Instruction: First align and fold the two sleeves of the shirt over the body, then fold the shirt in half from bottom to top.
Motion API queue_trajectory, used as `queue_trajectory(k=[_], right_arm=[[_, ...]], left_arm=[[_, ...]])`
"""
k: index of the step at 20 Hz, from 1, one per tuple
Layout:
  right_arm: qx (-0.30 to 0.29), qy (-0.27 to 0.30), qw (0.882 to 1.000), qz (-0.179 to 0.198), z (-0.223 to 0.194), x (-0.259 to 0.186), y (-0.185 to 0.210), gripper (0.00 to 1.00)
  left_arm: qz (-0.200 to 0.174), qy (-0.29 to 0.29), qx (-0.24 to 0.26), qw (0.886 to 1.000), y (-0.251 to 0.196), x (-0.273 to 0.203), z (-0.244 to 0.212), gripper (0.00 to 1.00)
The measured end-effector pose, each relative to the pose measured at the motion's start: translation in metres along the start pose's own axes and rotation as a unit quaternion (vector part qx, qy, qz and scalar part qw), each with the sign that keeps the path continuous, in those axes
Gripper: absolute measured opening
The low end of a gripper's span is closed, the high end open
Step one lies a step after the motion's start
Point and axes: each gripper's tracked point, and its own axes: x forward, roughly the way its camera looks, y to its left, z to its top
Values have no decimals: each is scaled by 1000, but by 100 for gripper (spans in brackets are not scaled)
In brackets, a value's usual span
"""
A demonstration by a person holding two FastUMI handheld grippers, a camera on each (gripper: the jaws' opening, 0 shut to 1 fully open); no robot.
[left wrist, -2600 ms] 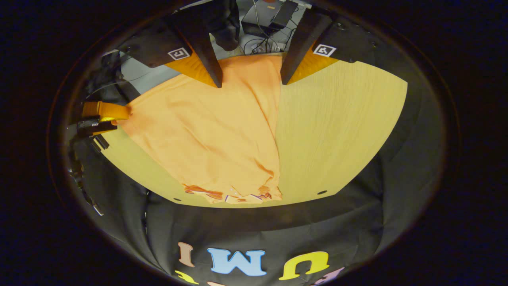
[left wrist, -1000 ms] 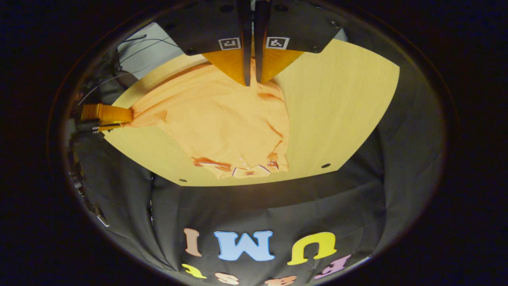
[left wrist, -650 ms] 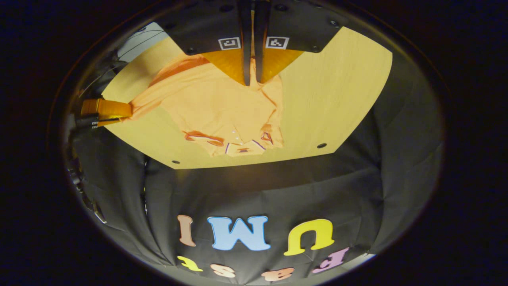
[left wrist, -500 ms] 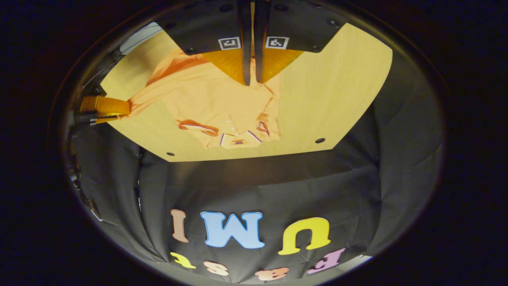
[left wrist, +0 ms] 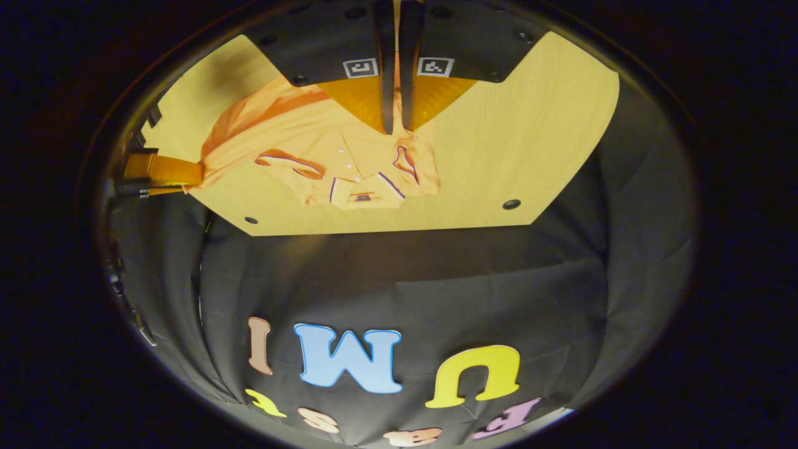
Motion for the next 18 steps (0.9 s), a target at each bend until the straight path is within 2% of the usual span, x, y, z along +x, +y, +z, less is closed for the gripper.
queue_trajectory(k=[8, 18], right_arm=[[-4, -7, 1000, -29, 52, 72, -6, 5], [7, -19, 997, -71, 96, 131, -20, 5]], left_arm=[[-18, -12, 19, 1000, 12, 88, 49, 9], [-26, -46, 37, 998, 20, 175, 91, 8]])
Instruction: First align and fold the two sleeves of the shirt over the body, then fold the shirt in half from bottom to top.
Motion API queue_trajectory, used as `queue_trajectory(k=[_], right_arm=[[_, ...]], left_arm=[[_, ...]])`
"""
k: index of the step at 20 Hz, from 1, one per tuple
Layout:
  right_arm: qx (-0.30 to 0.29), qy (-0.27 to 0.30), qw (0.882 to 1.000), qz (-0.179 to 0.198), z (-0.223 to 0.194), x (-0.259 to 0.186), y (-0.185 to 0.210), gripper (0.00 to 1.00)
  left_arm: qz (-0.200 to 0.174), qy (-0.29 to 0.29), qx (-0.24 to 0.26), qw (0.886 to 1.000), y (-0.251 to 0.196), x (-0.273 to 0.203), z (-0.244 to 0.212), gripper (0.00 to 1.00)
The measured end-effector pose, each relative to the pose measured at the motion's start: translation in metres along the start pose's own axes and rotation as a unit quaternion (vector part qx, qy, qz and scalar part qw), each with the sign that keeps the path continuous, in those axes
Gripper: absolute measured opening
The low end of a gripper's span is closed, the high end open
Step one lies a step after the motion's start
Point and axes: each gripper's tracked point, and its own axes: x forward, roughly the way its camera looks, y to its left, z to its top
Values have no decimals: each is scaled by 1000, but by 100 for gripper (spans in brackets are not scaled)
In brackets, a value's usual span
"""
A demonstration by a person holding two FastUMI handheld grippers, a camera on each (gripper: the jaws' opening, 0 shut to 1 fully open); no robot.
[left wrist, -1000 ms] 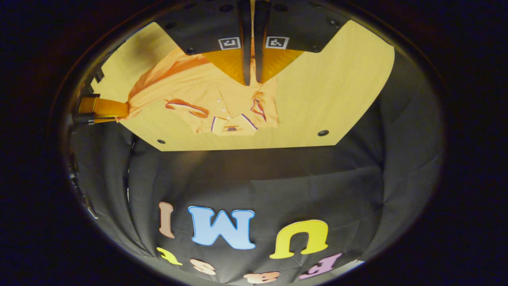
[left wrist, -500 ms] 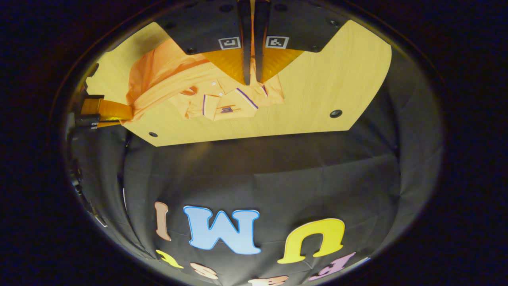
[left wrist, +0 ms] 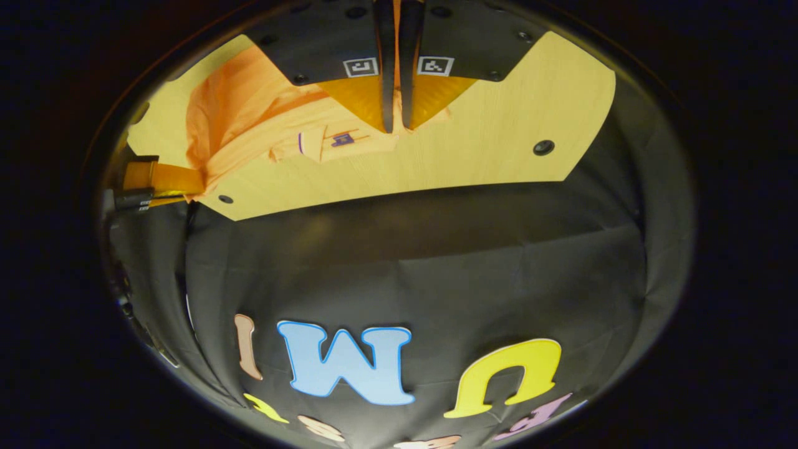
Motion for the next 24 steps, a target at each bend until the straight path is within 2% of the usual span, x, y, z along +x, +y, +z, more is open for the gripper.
queue_trajectory(k=[6, 14, 21, 24], right_arm=[[10, 3, 1000, -13, 13, 38, -4, 5], [11, 4, 1000, 0, 26, 93, 6, 5], [-8, 43, 999, 0, 0, 131, 9, 5], [-21, 56, 998, -6, -9, 134, 6, 7]], left_arm=[[12, -42, -10, 999, 5, 36, 24, 10], [46, -78, -18, 996, 29, 77, 33, 8], [57, -54, -17, 997, 36, 107, 9, 10], [57, -39, -10, 998, 35, 116, -1, 17]])
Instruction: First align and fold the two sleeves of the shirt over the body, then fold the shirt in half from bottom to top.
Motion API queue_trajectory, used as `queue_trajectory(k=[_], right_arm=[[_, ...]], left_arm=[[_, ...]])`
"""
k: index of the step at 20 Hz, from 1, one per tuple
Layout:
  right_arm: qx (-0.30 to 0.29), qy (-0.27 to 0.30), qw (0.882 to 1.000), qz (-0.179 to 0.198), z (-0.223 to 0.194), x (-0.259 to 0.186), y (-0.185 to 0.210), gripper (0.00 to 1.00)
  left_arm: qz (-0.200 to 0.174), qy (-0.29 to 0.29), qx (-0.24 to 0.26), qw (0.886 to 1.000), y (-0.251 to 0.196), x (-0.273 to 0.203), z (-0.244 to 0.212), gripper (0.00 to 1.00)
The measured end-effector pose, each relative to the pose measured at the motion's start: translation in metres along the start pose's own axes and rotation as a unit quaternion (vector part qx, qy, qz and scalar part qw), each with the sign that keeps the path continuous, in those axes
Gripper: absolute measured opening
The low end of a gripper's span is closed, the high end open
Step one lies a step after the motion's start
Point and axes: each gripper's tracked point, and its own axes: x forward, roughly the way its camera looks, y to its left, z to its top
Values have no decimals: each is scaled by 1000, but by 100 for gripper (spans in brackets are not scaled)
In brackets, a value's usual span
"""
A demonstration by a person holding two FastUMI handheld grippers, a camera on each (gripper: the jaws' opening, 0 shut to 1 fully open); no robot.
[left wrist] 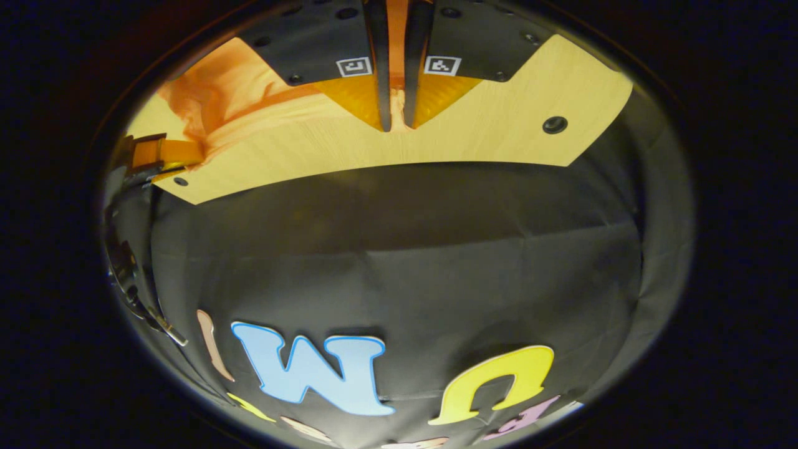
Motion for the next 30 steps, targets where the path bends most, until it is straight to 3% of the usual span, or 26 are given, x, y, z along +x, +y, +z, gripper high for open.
queue_trajectory(k=[3, 8, 9, 10, 11, 12, 13, 14, 15, 18, 22, 30], right_arm=[[-9, 12, 1000, -2, -7, -3, 0, 11], [-34, 13, 999, 0, -9, -11, 4, 15], [-37, 13, 999, 2, -15, -16, 7, 31], [-39, 12, 999, 4, -17, -21, 10, 32], [-42, 10, 999, 6, -17, -25, 13, 42], [-46, 10, 999, 7, -16, -28, 16, 62], [-51, 6, 999, 8, -17, -32, 19, 82], [-55, -1, 998, 4, -14, -36, 18, 86], [-58, -8, 998, 2, -10, -41, 18, 91], [-58, -36, 998, -2, 6, -60, 16, 96], [-55, -92, 994, -6, 37, -97, 12, 96], [-53, -179, 982, -5, 72, -167, 3, 95]], left_arm=[[-7, 13, 2, 1000, -2, 2, -4, 18], [-14, 30, -3, 999, -4, -2, -7, 35], [-14, 32, -4, 999, -2, -7, -10, 37], [-12, 33, -6, 999, 0, -12, -11, 43], [-9, 34, -6, 999, 3, -18, -10, 52], [-7, 32, -7, 999, 6, -22, -8, 61], [-7, 29, -9, 1000, 6, -24, -4, 64], [-6, 26, -8, 1000, 7, -27, -1, 72], [-3, 22, -7, 1000, 9, -31, 3, 72], [4, 10, -3, 1000, 13, -46, 16, 84], [6, -14, -9, 1000, 10, -72, 36, 94], [5, -78, -16, 997, -1, -126, 87, 94]])
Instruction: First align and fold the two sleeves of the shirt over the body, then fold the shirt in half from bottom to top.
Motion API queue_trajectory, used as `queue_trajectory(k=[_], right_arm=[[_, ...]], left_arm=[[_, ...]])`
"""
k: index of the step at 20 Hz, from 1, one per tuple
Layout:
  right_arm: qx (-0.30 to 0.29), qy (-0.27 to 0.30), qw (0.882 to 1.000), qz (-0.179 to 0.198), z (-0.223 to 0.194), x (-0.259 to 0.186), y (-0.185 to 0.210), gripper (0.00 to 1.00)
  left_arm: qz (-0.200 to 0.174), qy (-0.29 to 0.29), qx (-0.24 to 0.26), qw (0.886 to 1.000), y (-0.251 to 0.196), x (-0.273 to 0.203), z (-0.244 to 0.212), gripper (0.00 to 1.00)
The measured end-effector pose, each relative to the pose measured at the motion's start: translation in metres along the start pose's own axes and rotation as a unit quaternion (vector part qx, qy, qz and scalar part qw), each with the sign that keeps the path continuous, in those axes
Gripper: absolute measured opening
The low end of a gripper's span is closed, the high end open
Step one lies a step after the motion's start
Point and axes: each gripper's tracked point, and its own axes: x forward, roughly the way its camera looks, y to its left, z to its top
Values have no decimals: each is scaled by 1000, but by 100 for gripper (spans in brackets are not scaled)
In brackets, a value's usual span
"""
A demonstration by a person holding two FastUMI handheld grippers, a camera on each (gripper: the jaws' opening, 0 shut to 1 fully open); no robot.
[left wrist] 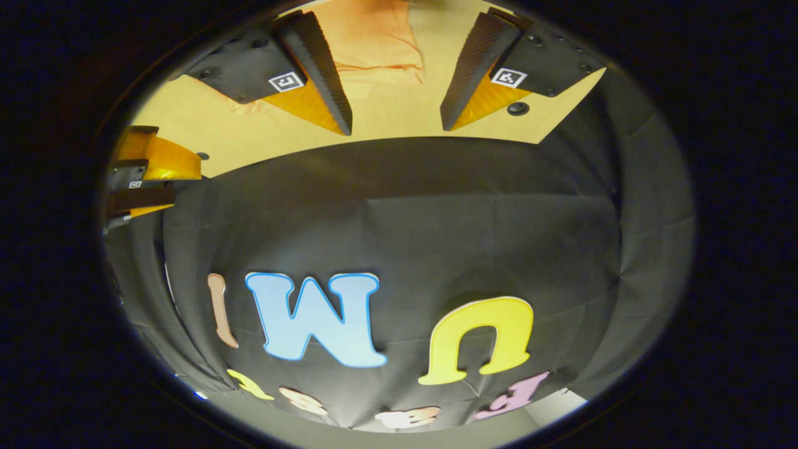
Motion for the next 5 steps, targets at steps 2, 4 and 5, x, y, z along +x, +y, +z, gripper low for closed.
queue_trajectory(k=[2, 4, 5], right_arm=[[-1, -12, 1000, -1, 7, -12, -3, 95], [2, -27, 1000, -2, 17, -23, -8, 95], [5, -34, 999, -2, 21, -30, -10, 95]], left_arm=[[2, -12, 1, 1000, 0, -12, 10, 94], [1, -34, 1, 999, -4, -30, 28, 94], [-3, -42, 3, 999, -6, -39, 35, 93]])
